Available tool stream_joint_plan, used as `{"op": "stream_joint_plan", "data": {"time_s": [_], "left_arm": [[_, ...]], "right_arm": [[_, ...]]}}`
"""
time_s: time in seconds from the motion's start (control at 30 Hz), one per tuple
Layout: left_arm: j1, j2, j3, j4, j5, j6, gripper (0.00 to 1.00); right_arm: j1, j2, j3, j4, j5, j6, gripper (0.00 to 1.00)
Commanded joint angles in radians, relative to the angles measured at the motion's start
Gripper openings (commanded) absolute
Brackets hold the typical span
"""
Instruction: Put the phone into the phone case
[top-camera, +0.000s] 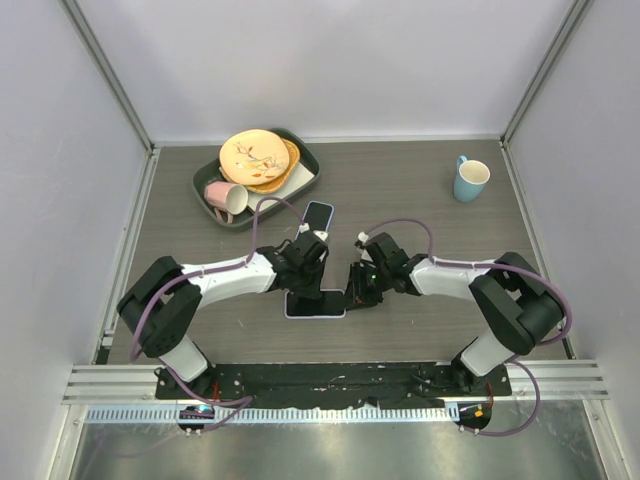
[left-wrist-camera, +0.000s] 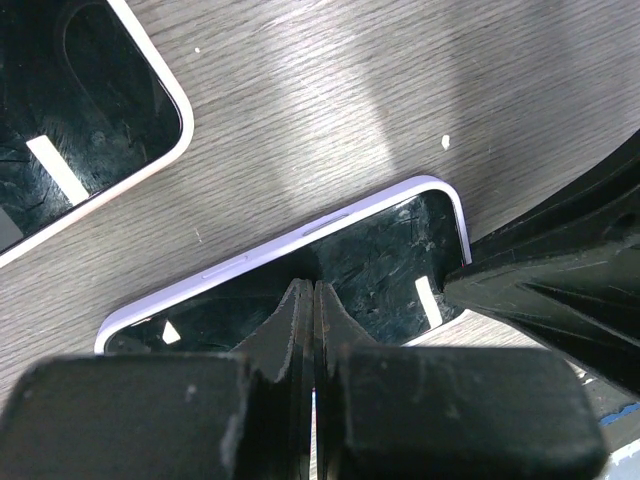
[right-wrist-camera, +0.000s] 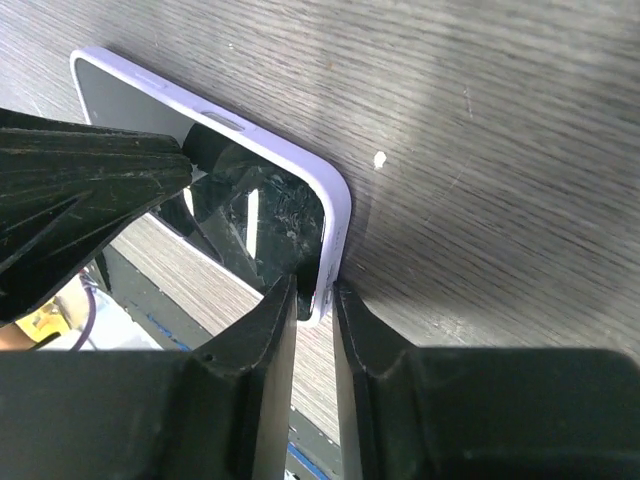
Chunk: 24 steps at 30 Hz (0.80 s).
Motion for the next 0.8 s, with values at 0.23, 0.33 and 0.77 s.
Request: {"op": "stream_joint_plan", "data": {"time_s": [0.23, 0.33, 0.77], "left_arm": [[-0.001, 0.0, -0.018, -0.047, -0.029, 0.01, 0.0], [0.001, -0.003, -0.017, -0.048, -0.032, 0.011, 0.0], [-0.001, -0.1, -0.011, -0.007, -0.015, 0.02, 0.03]], "right_arm": [[0.19, 0.136, 0.205, -0.378, 0.458, -0.191, 0.08], [0.253, 0.176, 0.253, -0.444, 0.621, -0.197, 0.08], [0.082, -0.157, 0.15, -0.117, 0.146, -0.09, 0.13]]}}
